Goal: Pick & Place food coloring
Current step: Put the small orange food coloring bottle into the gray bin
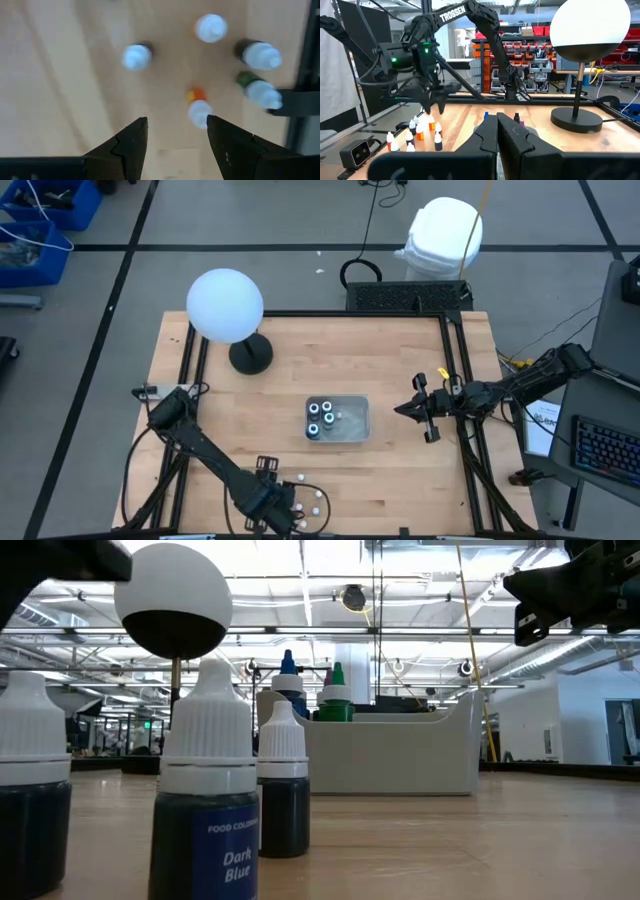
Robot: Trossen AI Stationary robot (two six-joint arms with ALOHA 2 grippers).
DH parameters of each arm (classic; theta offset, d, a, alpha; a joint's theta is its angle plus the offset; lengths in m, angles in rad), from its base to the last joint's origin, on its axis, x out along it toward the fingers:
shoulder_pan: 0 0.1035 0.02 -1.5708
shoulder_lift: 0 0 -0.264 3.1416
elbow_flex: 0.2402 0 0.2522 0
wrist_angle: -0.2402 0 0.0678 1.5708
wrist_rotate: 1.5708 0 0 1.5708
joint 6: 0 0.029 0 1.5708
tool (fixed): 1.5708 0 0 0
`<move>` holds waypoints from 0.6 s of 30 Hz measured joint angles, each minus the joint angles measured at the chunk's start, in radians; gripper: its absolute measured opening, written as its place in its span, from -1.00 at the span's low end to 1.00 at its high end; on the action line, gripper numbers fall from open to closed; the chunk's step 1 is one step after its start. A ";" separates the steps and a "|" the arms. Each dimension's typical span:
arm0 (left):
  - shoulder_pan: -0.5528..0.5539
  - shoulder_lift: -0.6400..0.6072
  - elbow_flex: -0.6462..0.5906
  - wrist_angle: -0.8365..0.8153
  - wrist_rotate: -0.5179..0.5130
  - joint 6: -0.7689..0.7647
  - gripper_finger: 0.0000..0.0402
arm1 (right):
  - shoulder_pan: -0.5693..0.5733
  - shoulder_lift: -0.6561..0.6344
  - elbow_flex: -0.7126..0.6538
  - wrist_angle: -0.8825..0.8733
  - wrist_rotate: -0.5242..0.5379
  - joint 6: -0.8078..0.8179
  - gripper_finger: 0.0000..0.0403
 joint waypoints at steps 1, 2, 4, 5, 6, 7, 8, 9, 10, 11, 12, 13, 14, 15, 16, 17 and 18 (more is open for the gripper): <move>0.000 0.000 -0.012 0.024 0.020 -0.001 0.04 | 0.000 0.000 0.000 0.000 0.000 0.000 -1.00; 0.000 0.000 -0.021 0.044 0.035 -0.001 0.04 | 0.000 0.000 0.000 0.000 0.000 0.000 -1.00; 0.000 0.000 -0.026 0.066 0.045 -0.002 0.04 | 0.000 0.000 0.000 0.000 0.000 0.000 -1.00; 0.000 0.000 -0.026 0.077 0.046 -0.002 0.04 | 0.000 0.000 0.000 0.000 0.000 0.000 -1.00; 0.000 0.000 -0.024 0.082 0.047 -0.002 0.04 | 0.000 0.000 0.000 0.000 0.000 0.000 -1.00; 0.000 0.000 -0.022 0.084 0.048 -0.003 0.04 | 0.000 0.000 0.000 0.000 0.000 0.000 -1.00; 0.000 0.000 -0.022 0.084 0.049 -0.008 0.04 | 0.000 0.000 0.000 0.000 0.000 0.000 -1.00; 0.000 0.000 -0.022 0.083 0.052 -0.016 0.04 | 0.000 0.000 0.000 0.000 0.000 0.000 -1.00; 0.000 0.000 -0.022 0.083 0.059 -0.024 0.04 | 0.000 0.000 0.000 0.000 0.000 0.000 -1.00; 0.000 0.000 -0.021 0.082 0.065 -0.029 0.04 | 0.000 0.000 0.000 0.000 0.000 0.005 -1.00; -0.002 0.000 -0.021 0.083 0.065 -0.035 0.04 | 0.000 0.000 0.000 -0.001 0.000 0.007 -1.00; -0.004 0.000 -0.021 0.083 0.063 -0.039 0.04 | 0.000 0.000 0.000 -0.001 0.000 0.007 -1.00; -0.005 0.000 -0.021 0.085 0.059 -0.044 0.04 | 0.000 0.000 0.000 -0.002 0.000 0.007 -1.00; -0.006 0.000 -0.021 0.085 0.056 -0.046 0.04 | 0.000 0.000 0.000 -0.004 0.000 0.007 -1.00; -0.008 0.000 -0.021 0.085 0.052 -0.047 0.04 | 0.000 0.000 0.000 -0.004 0.000 0.007 -1.00; -0.010 0.000 -0.021 0.084 0.045 -0.048 0.04 | 0.000 0.000 0.000 -0.004 0.000 0.007 -1.00; -0.013 0.000 -0.021 0.084 0.037 -0.048 0.04 | 0.000 0.000 0.000 -0.006 0.000 0.007 -1.00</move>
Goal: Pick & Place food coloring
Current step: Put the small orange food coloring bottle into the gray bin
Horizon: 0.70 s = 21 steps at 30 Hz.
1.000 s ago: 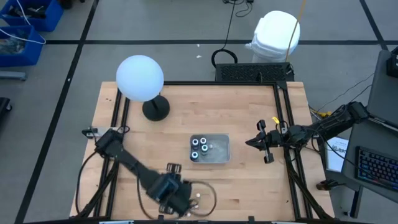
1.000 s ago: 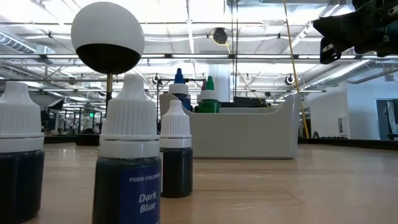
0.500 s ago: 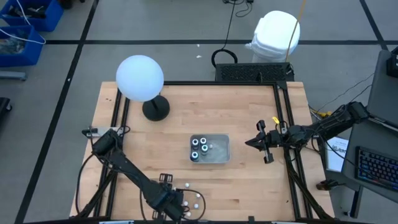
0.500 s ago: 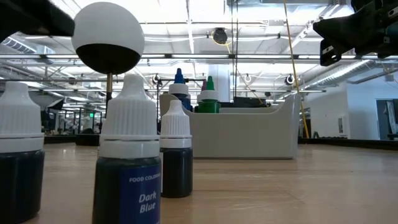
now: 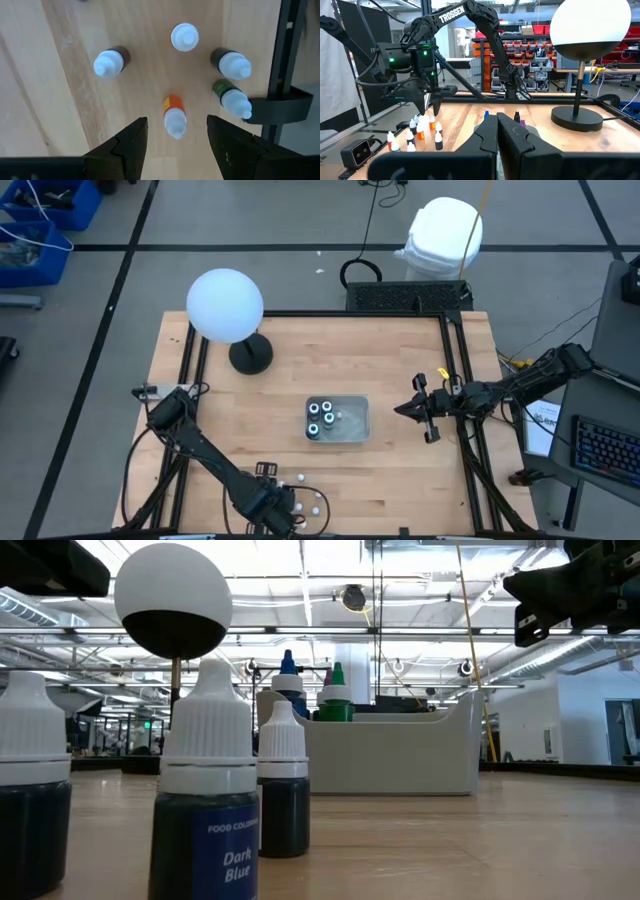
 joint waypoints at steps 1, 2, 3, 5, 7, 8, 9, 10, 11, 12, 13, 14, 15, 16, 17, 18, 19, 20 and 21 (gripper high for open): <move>-0.004 0.000 0.000 0.000 -0.006 0.000 0.04 | 0.000 0.000 0.000 -0.001 0.000 0.000 -1.00; -0.006 0.000 -0.001 0.003 -0.011 0.000 0.04 | 0.000 0.000 0.000 -0.001 0.000 0.000 -1.00; -0.008 -0.001 -0.009 0.015 -0.012 0.000 0.04 | 0.000 0.000 0.000 -0.001 0.000 0.000 -1.00; -0.010 -0.002 -0.030 0.040 -0.014 0.000 0.04 | 0.000 0.000 0.000 -0.001 0.000 0.000 -1.00; -0.013 -0.002 -0.051 0.062 -0.005 -0.005 0.04 | 0.000 0.000 0.000 -0.001 0.000 0.000 -1.00; -0.015 -0.002 -0.062 0.075 0.010 -0.011 0.04 | 0.000 0.000 0.000 -0.001 0.000 0.000 -1.00; -0.016 -0.002 -0.073 0.083 0.020 -0.017 0.04 | 0.000 0.000 0.000 -0.001 0.000 0.000 -1.00; -0.016 -0.002 -0.084 0.085 0.025 -0.024 0.04 | 0.000 0.000 0.000 -0.001 0.000 0.000 -1.00; -0.016 -0.002 -0.094 0.084 0.027 -0.032 0.04 | 0.000 0.000 0.000 -0.001 0.000 0.000 -1.00; -0.016 -0.002 -0.101 0.081 0.027 -0.037 0.04 | 0.000 0.000 0.000 -0.001 0.000 0.000 -1.00; -0.016 -0.002 -0.107 0.079 0.027 -0.042 0.04 | 0.000 0.000 0.000 -0.001 0.000 0.000 -1.00; -0.016 -0.002 -0.109 0.078 0.027 -0.044 0.04 | 0.000 0.000 0.000 -0.001 0.000 0.000 -1.00; -0.016 -0.002 -0.109 0.079 0.027 -0.045 0.04 | 0.000 0.000 0.000 -0.001 0.000 0.000 -1.00; -0.016 -0.002 -0.109 0.081 0.027 -0.045 0.04 | 0.000 0.000 0.000 -0.001 0.000 0.000 -1.00; -0.016 -0.002 -0.109 0.082 0.027 -0.044 0.04 | 0.000 0.000 0.000 -0.001 0.000 0.000 -1.00; -0.016 -0.002 -0.109 0.082 0.027 -0.044 0.04 | 0.000 0.000 0.000 -0.001 0.000 0.000 -1.00; -0.016 -0.002 -0.109 0.081 0.027 -0.043 0.04 | 0.000 0.000 0.000 -0.001 0.000 0.000 -1.00; -0.015 -0.002 -0.109 0.081 0.027 -0.043 0.04 | 0.000 0.000 0.000 -0.001 0.000 0.000 -1.00; -0.014 -0.002 -0.109 0.081 0.026 -0.043 0.04 | 0.000 0.000 0.000 -0.001 0.000 0.000 -1.00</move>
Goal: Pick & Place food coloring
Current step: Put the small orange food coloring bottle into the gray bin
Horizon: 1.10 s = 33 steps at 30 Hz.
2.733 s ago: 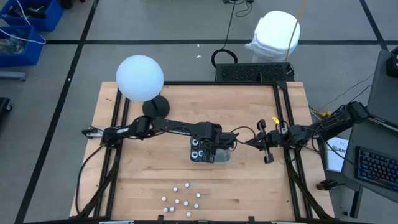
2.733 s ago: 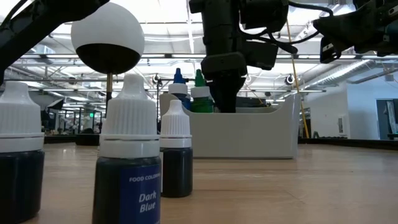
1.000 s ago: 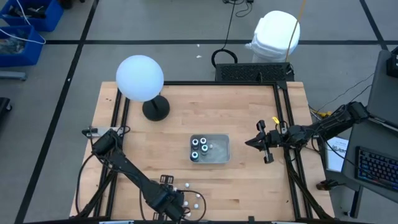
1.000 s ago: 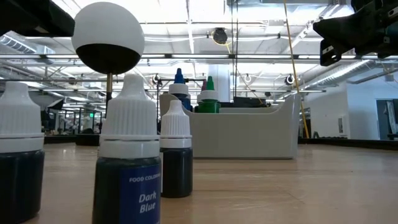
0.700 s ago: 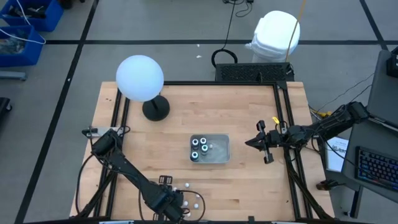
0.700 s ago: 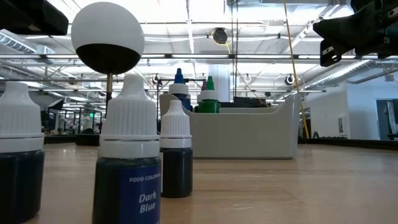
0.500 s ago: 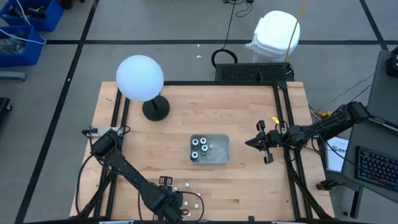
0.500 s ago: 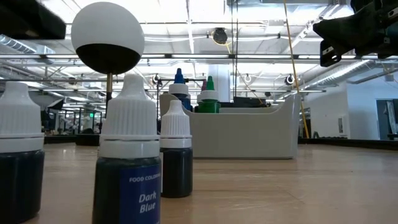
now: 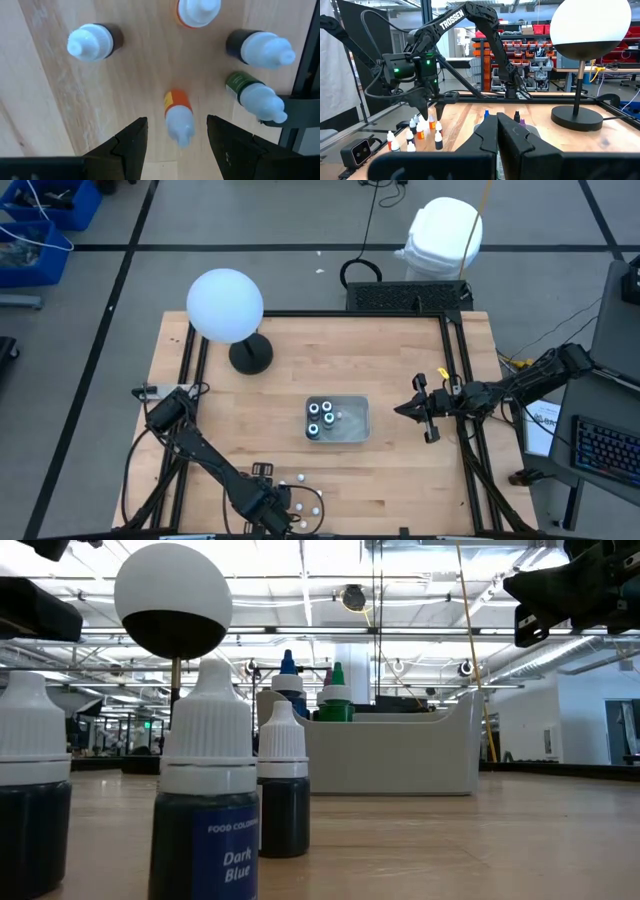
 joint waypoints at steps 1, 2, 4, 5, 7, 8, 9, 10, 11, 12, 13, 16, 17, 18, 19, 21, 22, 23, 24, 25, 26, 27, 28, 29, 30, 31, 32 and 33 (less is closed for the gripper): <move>0.000 0.000 0.000 0.000 0.000 0.000 0.04 | 0.000 0.000 0.000 0.000 0.000 0.000 -1.00; 0.000 0.000 0.000 0.000 0.000 0.000 0.04 | 0.000 0.000 0.000 0.000 0.000 0.000 -1.00; 0.000 0.000 0.000 0.003 0.000 0.000 0.04 | 0.000 0.000 0.000 0.000 0.000 0.000 -1.00; 0.001 0.000 0.000 0.012 0.000 0.000 0.03 | 0.000 0.000 0.000 0.000 0.000 0.000 -1.00; 0.002 0.000 0.000 0.036 0.000 0.005 -0.02 | 0.000 0.000 0.000 0.000 0.000 0.000 -1.00; 0.002 0.000 0.000 0.048 0.000 0.011 -0.05 | 0.000 0.000 0.000 0.000 0.000 0.000 -1.00; 0.003 0.000 0.000 0.054 -0.001 0.014 -0.09 | 0.000 0.000 0.000 0.000 0.000 0.000 -1.00; 0.003 0.000 0.000 0.054 -0.001 0.014 -0.13 | 0.000 0.000 0.000 0.000 0.000 0.000 -1.00; 0.005 0.000 0.000 0.051 -0.001 0.013 -0.18 | 0.000 0.000 0.000 0.000 0.000 0.000 -1.00; 0.006 0.000 0.000 0.050 0.000 0.013 -0.23 | 0.000 0.000 0.000 0.000 0.000 0.000 -1.00; 0.008 0.000 0.000 0.049 0.000 0.011 -0.28 | 0.000 0.000 0.000 0.000 0.000 0.000 -1.00; 0.010 0.000 0.000 0.043 0.002 0.002 -0.42 | 0.000 0.000 0.000 0.000 0.000 0.000 -1.00; 0.010 0.000 0.000 0.038 0.007 0.002 -0.47 | 0.000 0.000 0.000 0.000 0.000 0.000 -1.00; 0.011 0.000 0.000 0.035 0.012 0.001 -0.52 | 0.000 0.000 0.000 0.000 0.000 0.000 -1.00; 0.011 0.000 0.000 0.034 0.017 0.001 -0.56 | 0.000 0.000 0.000 0.000 0.000 0.000 -1.00; 0.013 0.000 0.000 0.034 0.025 0.001 -0.63 | 0.000 0.000 0.000 0.000 0.000 0.000 -1.00; 0.014 0.000 0.000 0.034 0.030 0.001 -0.66 | 0.000 0.000 0.000 0.000 0.000 0.000 -1.00; 0.015 0.000 0.000 0.034 0.038 0.001 -0.69 | 0.000 0.000 0.000 0.000 0.000 0.000 -1.00; 0.018 0.000 0.000 0.033 0.049 0.000 -0.70 | 0.000 0.000 0.000 0.000 0.000 0.000 -1.00; 0.020 0.000 0.001 0.026 0.058 -0.003 -0.70 | 0.000 0.000 0.000 0.000 0.000 0.000 -1.00; 0.024 0.001 0.005 0.010 0.062 -0.010 -0.70 | 0.000 0.000 0.000 0.000 0.000 0.000 -1.00; 0.027 0.002 0.015 -0.019 0.062 -0.018 -0.70 | 0.000 0.000 0.000 0.000 0.000 0.000 -1.00; 0.031 0.002 0.028 -0.048 0.062 -0.024 -0.69 | 0.000 0.000 0.000 0.000 0.000 0.000 -1.00; 0.035 0.002 0.046 -0.078 0.061 -0.029 -0.67 | 0.000 0.000 0.000 0.000 0.000 0.000 -1.00; 0.039 0.002 0.067 -0.110 0.055 -0.029 -0.66 | 0.000 0.000 0.000 0.000 0.000 0.000 -1.00; 0.043 0.002 0.091 -0.145 0.048 -0.026 -0.66 | 0.000 0.000 0.000 0.000 0.000 0.001 -1.00; 0.046 0.002 0.122 -0.189 0.040 -0.017 -0.66 | 0.000 0.000 0.000 0.000 0.000 0.001 -1.00; 0.051 0.002 0.156 -0.235 0.029 -0.008 -0.67 | 0.000 0.000 0.000 0.000 0.000 0.000 -1.00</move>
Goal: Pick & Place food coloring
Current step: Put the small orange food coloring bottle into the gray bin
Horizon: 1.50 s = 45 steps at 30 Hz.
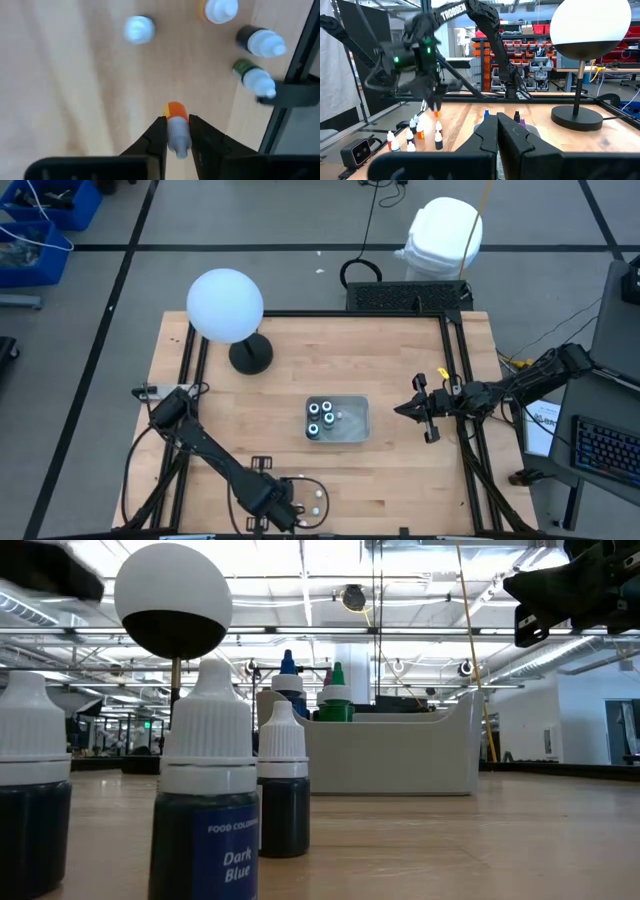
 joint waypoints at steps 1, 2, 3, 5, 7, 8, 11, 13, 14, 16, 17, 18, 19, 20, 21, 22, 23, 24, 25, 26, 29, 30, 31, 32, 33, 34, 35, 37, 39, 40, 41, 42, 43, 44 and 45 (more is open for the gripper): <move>0.006 0.000 0.036 -0.037 -0.011 0.008 -0.68 | 0.000 0.000 0.000 0.000 0.000 0.000 -1.00; 0.014 0.000 0.078 -0.068 -0.024 0.016 -0.69 | 0.000 0.000 0.000 0.000 0.000 0.000 -1.00; 0.024 0.000 0.117 -0.093 -0.040 0.023 -0.70 | 0.000 0.000 0.000 0.000 0.000 0.000 -1.00; 0.048 0.000 0.198 -0.140 -0.080 0.032 -0.70 | 0.000 0.000 0.000 0.000 0.000 0.000 -1.00; 0.075 0.000 0.274 -0.172 -0.121 0.053 -0.70 | 0.000 0.000 0.000 0.000 0.000 0.001 -1.00; 0.091 -0.001 0.305 -0.181 -0.131 0.077 -0.70 | 0.000 0.000 0.000 0.000 0.000 0.003 -1.00; 0.142 -0.001 0.371 -0.187 -0.146 0.168 -0.70 | 0.000 0.000 0.000 0.000 0.000 0.004 -1.00; 0.178 -0.001 0.402 -0.189 -0.159 0.222 -0.70 | 0.000 0.000 0.000 -0.001 0.000 0.004 -1.00; 0.197 -0.002 0.411 -0.184 -0.161 0.241 -0.70 | 0.000 0.000 0.000 -0.001 0.000 0.004 -1.00; 0.233 0.006 0.426 -0.175 -0.162 0.286 -0.70 | 0.000 0.000 0.000 -0.004 0.000 0.004 -1.00; 0.249 0.014 0.435 -0.175 -0.163 0.314 -0.70 | 0.000 0.000 0.000 -0.007 0.000 0.004 -1.00; 0.262 0.024 0.442 -0.173 -0.163 0.344 -0.70 | 0.000 0.000 0.000 -0.008 0.000 0.003 -1.00; 0.276 0.040 0.457 -0.170 -0.162 0.378 -0.70 | 0.000 0.000 0.000 -0.009 0.000 0.002 -1.00; 0.289 0.055 0.475 -0.171 -0.156 0.412 -0.70 | 0.000 0.000 0.000 -0.011 0.000 0.002 -1.00; 0.298 0.071 0.493 -0.173 -0.156 0.442 -0.70 | 0.000 0.000 0.000 -0.014 0.000 0.001 -1.00; 0.310 0.088 0.514 -0.174 -0.156 0.473 -0.70 | 0.000 0.000 0.000 -0.014 0.000 0.000 -1.00; 0.320 0.105 0.536 -0.177 -0.157 0.502 -0.70 | 0.000 0.000 0.000 -0.015 0.001 0.000 -1.00; 0.331 0.122 0.557 -0.177 -0.161 0.529 -0.70 | 0.000 0.000 0.000 -0.015 0.001 -0.001 -1.00; 0.341 0.137 0.577 -0.174 -0.161 0.557 -0.70 | 0.000 0.000 0.000 -0.015 0.002 -0.003 -1.00; 0.350 0.153 0.598 -0.168 -0.163 0.584 -0.70 | 0.000 0.000 0.000 -0.015 0.004 -0.006 -1.00; 0.374 0.179 0.618 -0.114 -0.184 0.669 -0.70 | 0.000 0.000 0.000 -0.015 0.035 -0.010 -1.00; 0.381 0.181 0.616 -0.089 -0.185 0.696 -0.70 | 0.000 0.000 0.000 -0.015 0.049 -0.010 -1.00; 0.386 0.183 0.616 -0.068 -0.189 0.717 -0.70 | 0.000 0.000 0.000 -0.015 0.055 -0.011 -1.00; 0.394 0.187 0.616 -0.040 -0.191 0.732 -0.70 | -0.001 0.000 0.000 -0.015 0.055 -0.012 -1.00; 0.401 0.189 0.616 -0.017 -0.193 0.745 -0.70 | 0.000 0.000 0.000 -0.016 0.054 -0.011 -1.00; 0.406 0.190 0.616 0.002 -0.199 0.758 -0.70 | 0.000 0.000 0.000 -0.017 0.054 -0.011 -1.00; 0.411 0.191 0.616 0.018 -0.203 0.766 -0.70 | 0.000 0.000 0.000 -0.018 0.054 -0.012 -1.00; 0.423 0.192 0.616 0.053 -0.219 0.782 -0.70 | 0.000 0.000 0.000 -0.016 0.054 -0.012 -1.00; 0.436 0.192 0.616 0.095 -0.229 0.795 -0.70 | 0.000 0.000 0.000 -0.016 0.054 -0.012 -1.00; 0.442 0.192 0.616 0.117 -0.233 0.800 -0.70 | 0.000 0.000 0.000 -0.016 0.054 -0.012 -1.00; 0.450 0.192 0.616 0.136 -0.232 0.807 -0.69 | 0.000 0.000 0.000 -0.015 0.053 -0.012 -1.00; 0.456 0.192 0.616 0.153 -0.231 0.813 -0.69 | 0.000 0.000 0.000 -0.015 0.053 -0.012 -1.00; 0.464 0.192 0.616 0.167 -0.228 0.821 -0.69 | 0.000 0.000 0.000 -0.015 0.053 -0.012 -1.00; 0.471 0.192 0.616 0.176 -0.219 0.829 -0.69 | 0.000 0.000 0.000 -0.015 0.053 -0.012 -1.00; 0.479 0.192 0.616 0.179 -0.209 0.841 -0.69 | 0.000 0.000 0.000 -0.015 0.053 -0.013 -1.00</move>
